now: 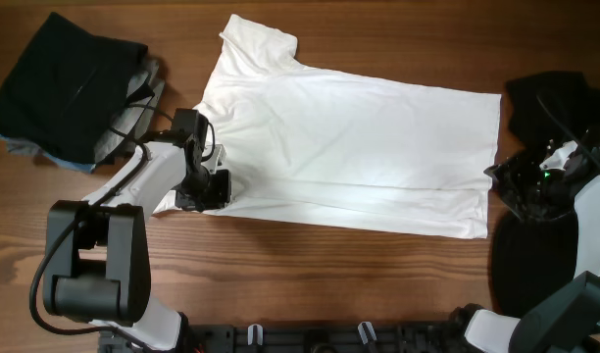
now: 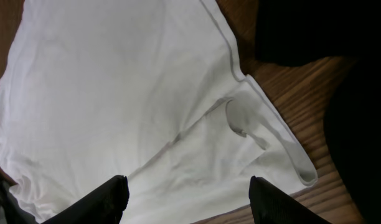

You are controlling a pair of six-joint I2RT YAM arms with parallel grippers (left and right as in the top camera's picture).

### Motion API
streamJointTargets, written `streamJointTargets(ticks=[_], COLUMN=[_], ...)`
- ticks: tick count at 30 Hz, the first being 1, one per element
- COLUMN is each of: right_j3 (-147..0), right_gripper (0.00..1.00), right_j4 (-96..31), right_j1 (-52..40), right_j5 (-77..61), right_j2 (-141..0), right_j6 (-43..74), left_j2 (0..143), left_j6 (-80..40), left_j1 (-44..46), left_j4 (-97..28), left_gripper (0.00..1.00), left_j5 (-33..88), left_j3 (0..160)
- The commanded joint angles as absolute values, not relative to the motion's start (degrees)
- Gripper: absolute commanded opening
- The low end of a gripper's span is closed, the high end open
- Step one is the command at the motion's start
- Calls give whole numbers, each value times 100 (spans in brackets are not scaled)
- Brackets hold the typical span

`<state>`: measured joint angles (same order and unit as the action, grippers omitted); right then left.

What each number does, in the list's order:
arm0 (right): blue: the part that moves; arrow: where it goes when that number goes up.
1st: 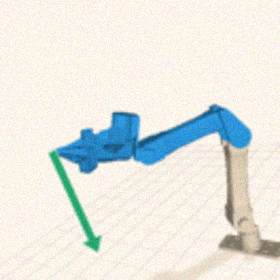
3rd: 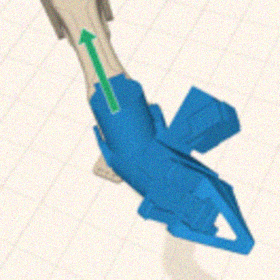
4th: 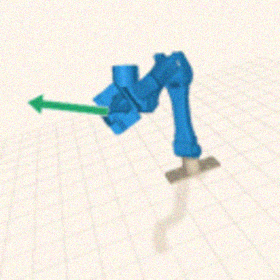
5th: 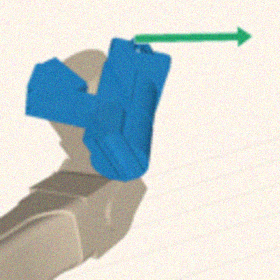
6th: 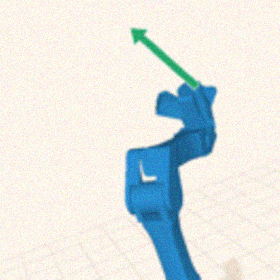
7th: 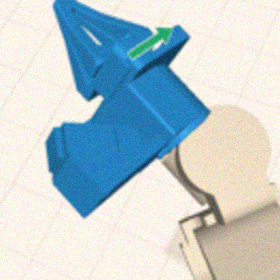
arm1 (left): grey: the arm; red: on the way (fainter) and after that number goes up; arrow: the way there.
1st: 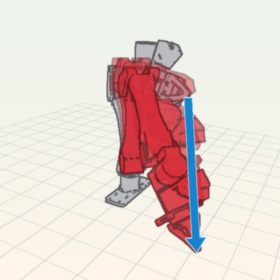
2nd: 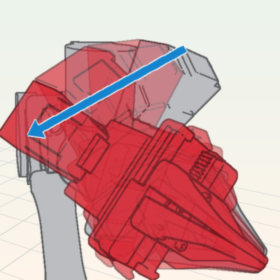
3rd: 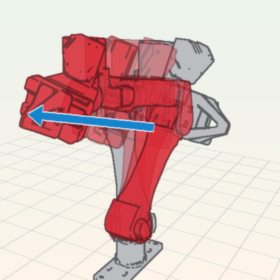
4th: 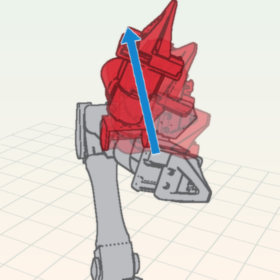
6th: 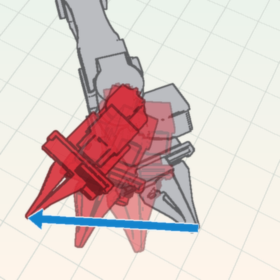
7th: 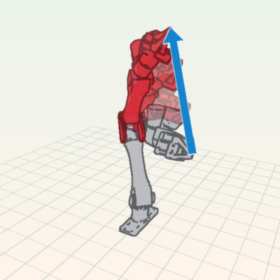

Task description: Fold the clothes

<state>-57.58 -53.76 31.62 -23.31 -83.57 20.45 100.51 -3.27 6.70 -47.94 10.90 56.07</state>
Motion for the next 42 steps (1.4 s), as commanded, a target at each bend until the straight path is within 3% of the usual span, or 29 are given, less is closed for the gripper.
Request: streamJointTargets(ticks=[1, 5, 7, 11, 19, 29, 42], right_j3=[-5867, -5867, -5867, -5867, -5867, -5867, -5867], right_gripper=[67, 67, 67, 67, 67, 67, 67], right_j4=[-5360, -5374, -5374, -5374, -5365, -5360, -5360], right_j1=[3186, 3186, 3183, 3183, 3186, 3186, 3186], right_j5=[-2241, -2244, -2244, -2233, -2224, -2224, -2224], right_j2=[-8287, -8287, -8289, -8287, -8287, -8289, -8289], right_j6=[1949, 1949, 1949, 1949, 1951, 1949, 1951], left_j2=[10051, 10038, 10038, 10042, 10057, 10057, 9815], left_j6=[-307, -298, -298, -303, -320, -322, -340], left_j1=[703, 701, 703, 703, 703, 703, 696], left_j4=[-4696, -4906, -5120, -5190, -4762, -4606, -5157], left_gripper=[4, 4, 28, 51, 41, 4, 4], left_j5=[1037, 1037, 1039, 1216, 1212, 1192, 1278], left_j3=[5561, 5596, 5704, 5734, 5531, 5494, 6206])
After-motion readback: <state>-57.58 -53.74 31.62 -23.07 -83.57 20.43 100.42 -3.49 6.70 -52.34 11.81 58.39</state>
